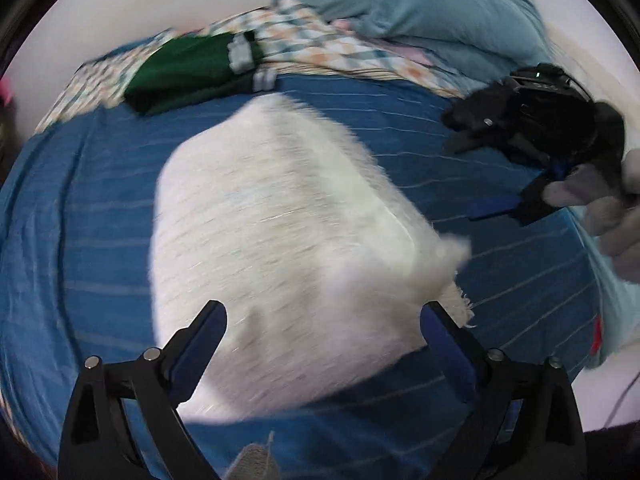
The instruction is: Fold large clothes
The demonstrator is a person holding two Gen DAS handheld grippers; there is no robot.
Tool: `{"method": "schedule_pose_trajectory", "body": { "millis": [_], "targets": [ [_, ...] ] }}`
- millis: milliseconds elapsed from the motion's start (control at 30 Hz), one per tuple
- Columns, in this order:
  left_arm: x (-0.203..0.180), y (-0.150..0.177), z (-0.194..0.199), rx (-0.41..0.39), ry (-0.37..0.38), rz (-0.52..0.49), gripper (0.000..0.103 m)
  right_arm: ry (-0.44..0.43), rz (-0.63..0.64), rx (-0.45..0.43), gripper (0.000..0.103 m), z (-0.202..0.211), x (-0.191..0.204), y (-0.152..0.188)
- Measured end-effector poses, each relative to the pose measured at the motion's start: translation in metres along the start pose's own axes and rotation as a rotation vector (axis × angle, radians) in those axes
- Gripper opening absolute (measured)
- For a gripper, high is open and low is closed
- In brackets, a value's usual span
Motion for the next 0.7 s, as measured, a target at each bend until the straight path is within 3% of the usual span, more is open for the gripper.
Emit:
{"method": "schedule_pose_trajectory", "body": {
  "millis": [167, 200, 300, 367, 400, 433, 500, 567, 600, 667, 700],
  "targets": [
    [0.054, 0.012, 0.018, 0.012, -0.135, 0.179, 0.099, 0.08, 0.052, 0.122, 0.086, -0.092, 0.004, 0.001],
    [0.067, 0.014, 0.015, 0.027, -0.175, 0.209, 0.099, 0.134, 0.053, 0.13, 0.085, -0.105, 0.004, 0.001],
    [0.099, 0.017, 0.006, 0.078, -0.305, 0.251, 0.099, 0.293, 0.176, -0.037, 0.082, -0.082, 0.03, 0.007],
    [0.116, 0.018, 0.004, 0.087, -0.386, 0.274, 0.099, 0.299, 0.274, -0.159, 0.082, -0.053, 0.058, 0.015],
    [0.125, 0.019, 0.003, 0.092, -0.432, 0.29, 0.099, 0.239, 0.285, -0.175, 0.082, -0.045, 0.069, 0.021],
    [0.135, 0.022, 0.001, 0.106, -0.48, 0.314, 0.099, 0.173, 0.27, -0.147, 0.082, -0.047, 0.075, 0.025],
    [0.153, 0.029, -0.002, 0.135, -0.563, 0.36, 0.099, 0.088, 0.208, -0.005, 0.082, -0.078, 0.073, 0.031],
    [0.171, 0.041, -0.008, 0.178, -0.606, 0.43, 0.099, 0.109, 0.196, 0.127, 0.081, -0.12, 0.06, 0.035],
    [0.178, 0.045, -0.012, 0.197, -0.61, 0.464, 0.099, 0.129, 0.192, 0.151, 0.064, -0.137, 0.056, 0.033],
    [0.187, 0.053, -0.016, 0.229, -0.618, 0.522, 0.099, 0.144, 0.204, 0.166, 0.007, -0.147, 0.062, 0.039],
    [0.189, 0.055, -0.016, 0.234, -0.609, 0.541, 0.099, 0.13, 0.239, 0.124, 0.006, -0.137, 0.073, 0.043]
  ]
}}
Point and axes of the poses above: each gripper's, at about its wrist camera, not at the fingertips, and z roughly against the way its jaws point, x to its left, y to its underside, the point moved 6 cm from there along -z, roughly the way its jaws point, and after that the axes turned 3 degrees about -x, right-handed, at the moved point
